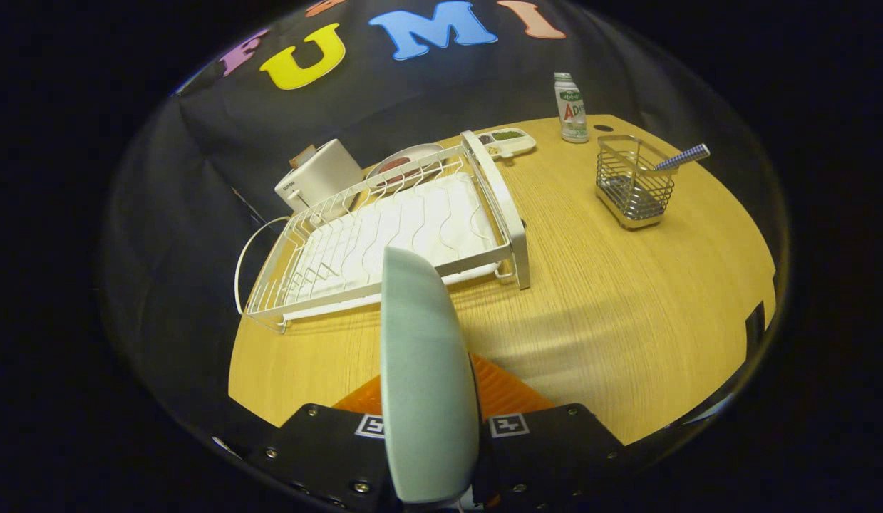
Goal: Take the plate from the dish rack, then take the spoon from the basket and place it into the plate.
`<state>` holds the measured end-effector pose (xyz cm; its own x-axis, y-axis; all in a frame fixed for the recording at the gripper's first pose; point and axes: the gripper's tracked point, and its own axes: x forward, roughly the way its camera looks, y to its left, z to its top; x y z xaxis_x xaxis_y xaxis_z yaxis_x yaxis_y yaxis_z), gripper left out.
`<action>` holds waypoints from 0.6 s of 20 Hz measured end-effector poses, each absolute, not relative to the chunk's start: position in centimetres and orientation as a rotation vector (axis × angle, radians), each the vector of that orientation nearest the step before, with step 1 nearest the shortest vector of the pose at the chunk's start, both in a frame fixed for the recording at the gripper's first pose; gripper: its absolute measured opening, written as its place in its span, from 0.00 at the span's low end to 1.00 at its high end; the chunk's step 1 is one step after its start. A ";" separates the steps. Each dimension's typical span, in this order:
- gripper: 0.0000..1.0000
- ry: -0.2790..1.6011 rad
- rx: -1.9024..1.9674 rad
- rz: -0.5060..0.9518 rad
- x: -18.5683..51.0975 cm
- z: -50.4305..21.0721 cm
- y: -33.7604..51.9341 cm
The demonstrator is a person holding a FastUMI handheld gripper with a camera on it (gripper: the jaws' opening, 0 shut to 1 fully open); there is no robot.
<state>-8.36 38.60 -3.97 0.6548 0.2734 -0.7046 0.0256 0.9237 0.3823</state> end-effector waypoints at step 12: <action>0.46 0.926 0.608 0.153 -9.3 -7.4 39.1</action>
